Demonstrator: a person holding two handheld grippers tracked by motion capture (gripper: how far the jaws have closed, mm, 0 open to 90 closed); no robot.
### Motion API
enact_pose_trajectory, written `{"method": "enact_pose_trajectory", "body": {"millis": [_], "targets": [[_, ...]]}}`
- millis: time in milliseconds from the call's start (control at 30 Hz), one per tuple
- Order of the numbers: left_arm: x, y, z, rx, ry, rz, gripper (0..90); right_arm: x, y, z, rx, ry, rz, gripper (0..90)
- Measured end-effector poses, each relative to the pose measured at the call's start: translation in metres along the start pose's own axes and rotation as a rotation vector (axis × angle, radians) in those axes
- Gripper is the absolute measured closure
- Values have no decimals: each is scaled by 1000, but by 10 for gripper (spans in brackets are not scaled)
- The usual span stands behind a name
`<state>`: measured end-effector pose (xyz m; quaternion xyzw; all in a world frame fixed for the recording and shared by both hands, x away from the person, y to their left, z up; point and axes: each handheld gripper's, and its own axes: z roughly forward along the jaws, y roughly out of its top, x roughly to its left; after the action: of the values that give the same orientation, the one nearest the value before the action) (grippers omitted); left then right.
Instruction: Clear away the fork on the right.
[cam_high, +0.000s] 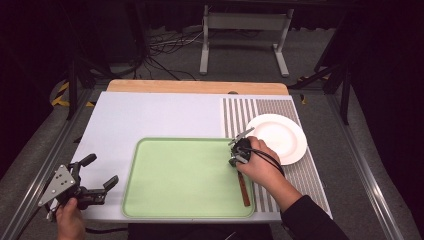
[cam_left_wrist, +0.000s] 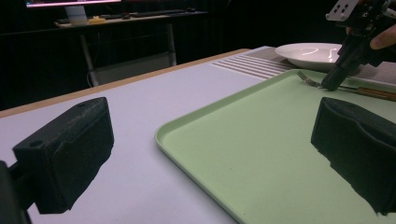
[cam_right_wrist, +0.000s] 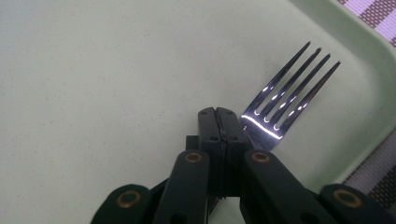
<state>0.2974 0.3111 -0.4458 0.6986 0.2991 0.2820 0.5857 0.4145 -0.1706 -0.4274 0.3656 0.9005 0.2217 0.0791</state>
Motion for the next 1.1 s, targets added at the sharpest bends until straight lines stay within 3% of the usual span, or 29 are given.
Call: {"method": "enact_pose_trajectory", "body": {"millis": [700, 867, 1000, 1033, 1067, 1100], "targets": [[0, 0, 1, 5, -5, 4, 0, -9, -7, -6, 18, -34, 43, 900], [0, -1, 2, -2, 0, -4, 1, -10, -7, -7, 9, -32, 33, 900], [0, -1, 2, 3, -4, -1, 0, -8, -6, -12, -29, -23, 22, 850], [0, -1, 2, 2, -3, -1, 0, -8, -5, -15, -43, -17, 18, 821], [0, -1, 2, 4, -4, 1, 0, -6, -4, -20, -74, -17, -1, 721], [0, -1, 2, 1, -2, -1, 0, -6, -4, -20, -74, -17, -1, 721]]}}
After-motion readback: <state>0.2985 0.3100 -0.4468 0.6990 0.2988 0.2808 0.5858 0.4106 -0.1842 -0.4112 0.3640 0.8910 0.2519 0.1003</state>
